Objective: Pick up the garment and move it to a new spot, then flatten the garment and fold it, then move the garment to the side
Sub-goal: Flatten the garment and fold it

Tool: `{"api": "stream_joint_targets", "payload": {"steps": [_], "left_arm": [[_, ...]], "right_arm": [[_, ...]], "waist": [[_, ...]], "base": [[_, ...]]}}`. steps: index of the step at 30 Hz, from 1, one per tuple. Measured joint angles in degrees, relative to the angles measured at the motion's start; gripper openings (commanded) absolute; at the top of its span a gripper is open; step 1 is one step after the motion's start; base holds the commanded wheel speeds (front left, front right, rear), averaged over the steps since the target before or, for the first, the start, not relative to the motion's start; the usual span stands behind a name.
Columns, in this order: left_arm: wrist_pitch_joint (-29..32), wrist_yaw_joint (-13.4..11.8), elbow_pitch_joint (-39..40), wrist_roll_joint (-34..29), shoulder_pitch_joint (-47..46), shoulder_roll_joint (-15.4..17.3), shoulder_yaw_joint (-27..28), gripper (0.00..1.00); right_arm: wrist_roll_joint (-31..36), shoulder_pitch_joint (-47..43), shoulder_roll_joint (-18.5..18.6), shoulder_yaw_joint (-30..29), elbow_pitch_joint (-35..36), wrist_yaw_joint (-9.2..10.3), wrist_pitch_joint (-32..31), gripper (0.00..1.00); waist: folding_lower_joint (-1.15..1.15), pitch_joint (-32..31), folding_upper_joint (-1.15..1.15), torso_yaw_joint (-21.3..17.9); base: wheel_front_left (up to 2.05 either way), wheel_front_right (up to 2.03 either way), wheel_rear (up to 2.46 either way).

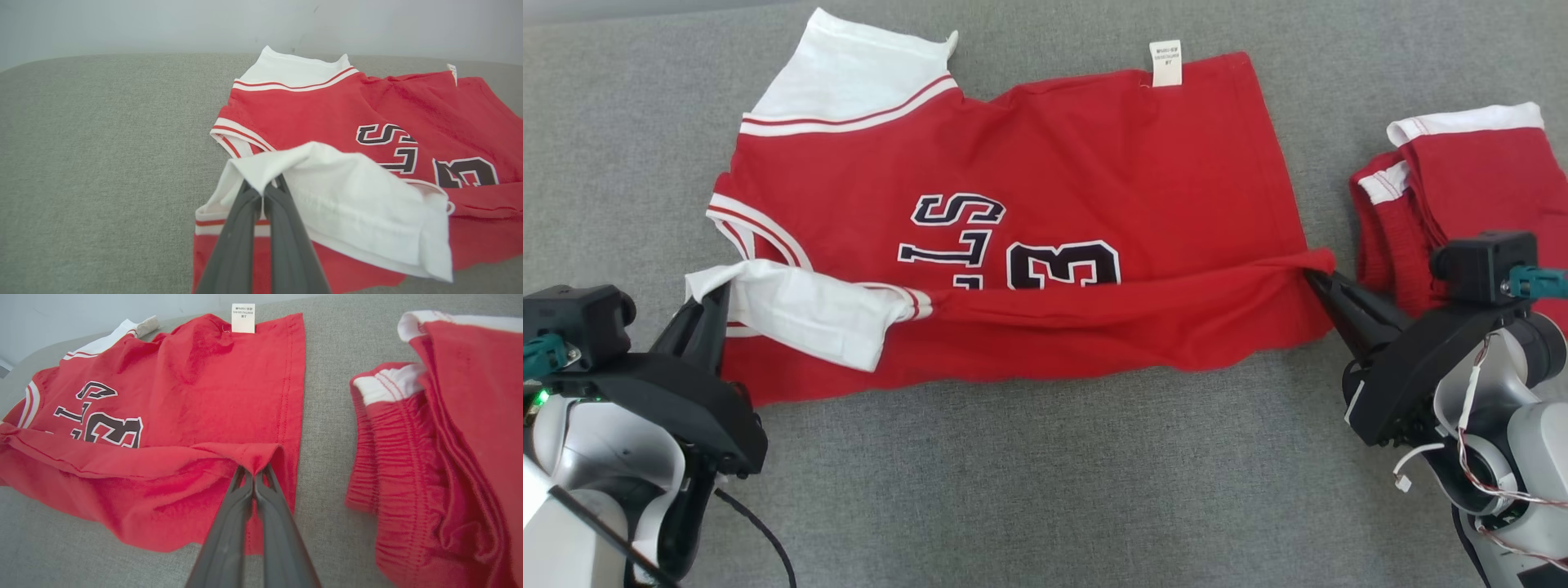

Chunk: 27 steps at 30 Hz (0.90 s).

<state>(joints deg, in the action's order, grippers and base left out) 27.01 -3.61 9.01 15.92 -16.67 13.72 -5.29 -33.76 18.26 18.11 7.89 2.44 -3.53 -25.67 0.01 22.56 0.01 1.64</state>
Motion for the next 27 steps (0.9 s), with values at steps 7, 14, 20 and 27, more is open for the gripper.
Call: {"api": "stream_joint_targets", "payload": {"steps": [7, 14, 20, 27], "left_arm": [[-3.0, -1.0, -4.0, -1.4, -0.7, -1.0, 0.2, 0.0], [-6.0, -0.9, -7.4, -1.8, -2.8, -1.2, -0.6, 0.0], [-8.1, -0.8, -10.2, -2.5, -4.2, -1.4, -1.4, 0.14], [-11.0, -0.9, -13.4, -4.1, -5.3, -1.6, -1.7, 1.0]], "right_arm": [[0.1, 2.4, -0.8, -0.2, -2.4, 0.05, 1.4, 0.0], [0.1, 3.4, -1.5, 0.1, -4.6, 0.02, 2.6, 0.0], [0.5, 4.7, -2.1, 0.3, -6.5, 0.02, 4.0, 0.0], [1.9, 6.1, -2.6, 0.3, -8.4, 0.02, 6.7, 1.0]], "waist": [[0.0, 1.0, 0.0, 0.4], [-0.01, 1.5, 0.0, 0.8], [-0.01, 1.6, -0.01, 0.9], [0.0, 1.2, 0.0, 1.0]], "base": [[0.0, 0.0, 0.0], [0.0, 0.0, 0.0], [0.0, 0.0, 0.0], [0.0, 0.0, 0.0]]}}
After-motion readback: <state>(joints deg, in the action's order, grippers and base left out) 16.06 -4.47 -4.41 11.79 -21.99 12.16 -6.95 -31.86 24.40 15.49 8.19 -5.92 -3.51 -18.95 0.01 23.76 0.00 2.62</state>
